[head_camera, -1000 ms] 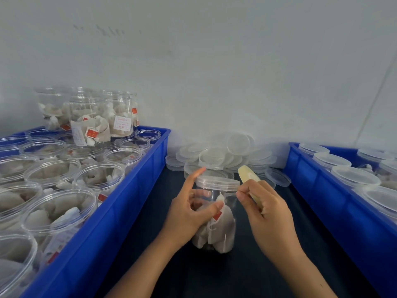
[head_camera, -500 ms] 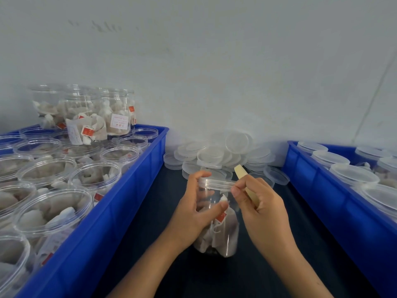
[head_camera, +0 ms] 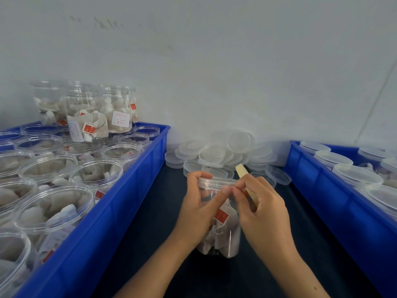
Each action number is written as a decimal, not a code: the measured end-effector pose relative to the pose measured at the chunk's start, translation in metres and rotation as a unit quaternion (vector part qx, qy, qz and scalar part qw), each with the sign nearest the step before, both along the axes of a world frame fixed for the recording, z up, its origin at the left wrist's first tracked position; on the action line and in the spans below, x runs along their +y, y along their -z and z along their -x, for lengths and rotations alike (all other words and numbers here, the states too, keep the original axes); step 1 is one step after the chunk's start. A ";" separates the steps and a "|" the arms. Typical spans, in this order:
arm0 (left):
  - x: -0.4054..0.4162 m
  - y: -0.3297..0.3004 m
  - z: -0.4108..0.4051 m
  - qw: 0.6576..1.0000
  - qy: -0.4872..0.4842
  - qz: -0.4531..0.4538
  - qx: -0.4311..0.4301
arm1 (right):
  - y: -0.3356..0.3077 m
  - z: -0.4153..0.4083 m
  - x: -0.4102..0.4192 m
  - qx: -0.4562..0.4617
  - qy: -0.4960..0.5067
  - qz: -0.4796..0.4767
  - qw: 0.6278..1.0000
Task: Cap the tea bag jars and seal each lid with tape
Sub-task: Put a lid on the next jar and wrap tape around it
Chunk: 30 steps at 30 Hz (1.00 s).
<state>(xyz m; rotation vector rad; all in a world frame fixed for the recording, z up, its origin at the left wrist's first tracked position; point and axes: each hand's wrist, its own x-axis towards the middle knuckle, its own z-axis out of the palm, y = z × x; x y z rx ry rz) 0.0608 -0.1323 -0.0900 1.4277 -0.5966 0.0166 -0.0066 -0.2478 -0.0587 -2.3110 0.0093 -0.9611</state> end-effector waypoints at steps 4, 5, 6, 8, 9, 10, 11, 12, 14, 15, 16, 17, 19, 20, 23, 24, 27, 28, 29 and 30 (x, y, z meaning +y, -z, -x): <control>-0.002 0.001 0.001 1.000 -0.028 0.007 -0.004 | -0.004 0.004 -0.002 0.010 0.002 0.059 0.998; -0.002 0.000 0.000 0.999 -0.037 0.009 -0.003 | -0.005 0.005 -0.004 0.015 0.012 0.091 0.996; -0.001 0.000 0.000 0.999 -0.045 0.013 -0.001 | -0.007 0.006 -0.005 0.021 0.026 0.124 0.992; 0.000 -0.001 -0.001 0.998 -0.058 0.020 0.004 | -0.011 0.009 -0.009 0.032 0.049 0.176 0.983; 0.000 -0.001 -0.001 0.998 -0.060 0.020 0.006 | -0.013 0.010 -0.010 0.035 0.055 0.190 0.980; 0.000 -0.001 -0.001 0.998 -0.060 0.019 0.010 | -0.016 0.011 -0.011 0.042 0.059 0.198 0.978; 0.000 -0.002 -0.001 0.998 -0.058 0.025 0.015 | -0.019 0.012 -0.012 0.055 0.061 0.201 0.976; 0.000 -0.002 -0.002 0.998 -0.055 0.037 0.023 | -0.020 0.013 -0.012 0.075 0.063 0.201 0.975; 0.001 -0.002 -0.003 0.996 -0.051 0.059 0.036 | -0.023 0.014 -0.015 0.115 0.070 0.201 0.970; 0.002 -0.003 -0.004 0.996 -0.050 0.061 0.037 | -0.025 0.014 -0.015 0.133 0.074 0.204 0.967; 0.002 -0.003 -0.004 0.996 -0.050 0.060 0.035 | -0.026 0.014 -0.016 0.150 0.077 0.205 0.964; 0.002 -0.003 -0.003 0.997 -0.050 0.056 0.032 | -0.026 0.014 -0.017 0.165 0.079 0.204 0.962; 0.001 -0.004 -0.003 0.997 -0.044 0.049 0.026 | -0.028 0.014 -0.019 0.195 0.085 0.206 0.955; 0.001 -0.005 -0.003 0.998 -0.040 0.047 0.024 | -0.028 0.014 -0.021 0.212 0.088 0.208 0.951; 0.003 -0.005 -0.003 0.998 -0.019 0.049 0.026 | -0.029 0.014 -0.027 0.244 0.092 0.201 0.944; 0.004 -0.005 -0.004 0.998 -0.016 0.048 0.025 | -0.028 0.013 -0.028 0.252 0.092 0.197 0.943; 0.005 -0.005 -0.005 0.999 -0.009 0.048 0.025 | -0.026 0.011 -0.031 0.266 0.069 0.164 0.947; 0.005 -0.005 -0.005 0.998 -0.001 0.048 0.026 | -0.024 0.011 -0.032 0.268 0.057 0.149 0.950; 0.006 -0.004 -0.006 0.998 0.008 0.048 0.029 | -0.023 0.011 -0.033 0.267 0.046 0.141 0.952; 0.006 -0.004 -0.007 0.998 0.017 0.048 0.031 | -0.021 0.012 -0.034 0.263 0.036 0.142 0.954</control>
